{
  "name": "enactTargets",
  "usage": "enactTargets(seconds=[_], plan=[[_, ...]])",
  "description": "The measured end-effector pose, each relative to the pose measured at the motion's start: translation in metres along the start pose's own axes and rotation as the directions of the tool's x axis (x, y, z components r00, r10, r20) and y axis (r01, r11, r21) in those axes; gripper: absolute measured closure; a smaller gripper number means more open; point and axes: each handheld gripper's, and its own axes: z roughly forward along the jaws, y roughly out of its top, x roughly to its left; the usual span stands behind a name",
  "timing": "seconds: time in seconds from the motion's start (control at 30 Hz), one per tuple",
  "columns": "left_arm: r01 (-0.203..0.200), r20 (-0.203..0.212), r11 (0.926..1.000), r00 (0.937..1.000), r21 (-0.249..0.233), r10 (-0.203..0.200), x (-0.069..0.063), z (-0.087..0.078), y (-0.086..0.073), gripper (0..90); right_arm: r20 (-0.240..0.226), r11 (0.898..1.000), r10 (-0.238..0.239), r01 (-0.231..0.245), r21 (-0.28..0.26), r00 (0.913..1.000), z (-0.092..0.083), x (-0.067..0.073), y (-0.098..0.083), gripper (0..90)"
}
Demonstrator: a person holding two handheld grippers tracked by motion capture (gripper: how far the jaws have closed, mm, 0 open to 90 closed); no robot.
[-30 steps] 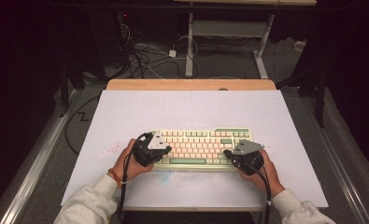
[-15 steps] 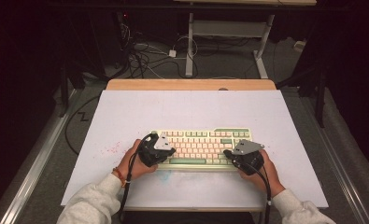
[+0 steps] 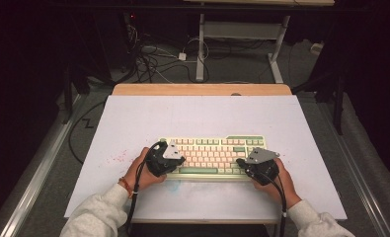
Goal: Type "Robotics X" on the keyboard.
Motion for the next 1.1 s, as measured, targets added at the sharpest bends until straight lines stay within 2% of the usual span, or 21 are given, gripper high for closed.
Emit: enactTargets(seconds=[0.3,0.43,0.57,1.1], plan=[[-0.002,-0.011,1.0,0.9999,-0.007,0.002,0.0,-0.0028,0.0009,86.8,-0.002,1.0,0.003,-0.003,-0.001,1.0,0.0,-0.0003,-0.0002,90.0],[-0.002,0.0,0.9999,1.0,0.012,0.002,-0.0014,0.0024,-0.0005,87.1,-0.002,1.0,0.003,-0.003,0.0,1.0,0.0,-0.0003,-0.0002,90.0],[-0.007,-0.017,0.9999,0.9998,0.012,0.007,-0.0018,0.0033,-0.0025,87.2,-0.001,1.0,0.005,-0.005,0.002,1.0,0.0,0.0,0.0,90.0],[-0.008,-0.052,0.9994,0.9986,-0.034,0.006,-0.0011,-0.005,-0.0001,83.3,-0.009,1.0,0.002,-0.002,0.004,1.0,-0.0012,-0.0014,0.0006,89.8]])
